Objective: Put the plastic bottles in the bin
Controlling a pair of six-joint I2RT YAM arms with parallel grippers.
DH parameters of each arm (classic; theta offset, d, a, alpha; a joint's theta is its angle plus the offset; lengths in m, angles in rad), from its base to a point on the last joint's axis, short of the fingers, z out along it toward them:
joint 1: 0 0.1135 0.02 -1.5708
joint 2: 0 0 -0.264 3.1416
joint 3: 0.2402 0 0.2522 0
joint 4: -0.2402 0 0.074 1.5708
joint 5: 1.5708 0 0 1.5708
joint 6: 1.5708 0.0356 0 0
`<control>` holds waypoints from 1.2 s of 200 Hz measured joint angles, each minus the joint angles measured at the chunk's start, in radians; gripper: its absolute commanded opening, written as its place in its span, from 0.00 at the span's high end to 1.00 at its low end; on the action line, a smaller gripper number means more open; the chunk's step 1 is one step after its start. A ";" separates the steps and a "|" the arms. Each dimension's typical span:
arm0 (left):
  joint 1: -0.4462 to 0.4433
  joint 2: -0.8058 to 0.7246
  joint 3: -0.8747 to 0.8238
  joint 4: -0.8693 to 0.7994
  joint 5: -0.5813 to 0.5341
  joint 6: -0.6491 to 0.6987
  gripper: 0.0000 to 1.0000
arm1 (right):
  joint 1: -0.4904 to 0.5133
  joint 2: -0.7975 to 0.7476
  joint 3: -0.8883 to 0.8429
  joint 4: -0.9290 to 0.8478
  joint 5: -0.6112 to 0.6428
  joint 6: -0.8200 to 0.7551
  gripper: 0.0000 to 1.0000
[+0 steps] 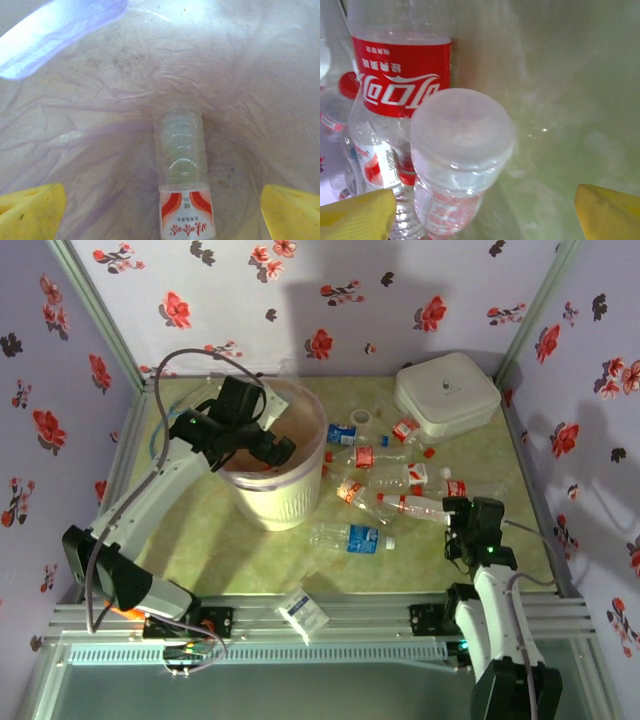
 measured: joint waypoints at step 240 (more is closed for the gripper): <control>-0.033 -0.300 -0.032 0.071 0.113 -0.038 0.00 | -0.003 0.038 0.005 0.243 0.002 0.027 0.36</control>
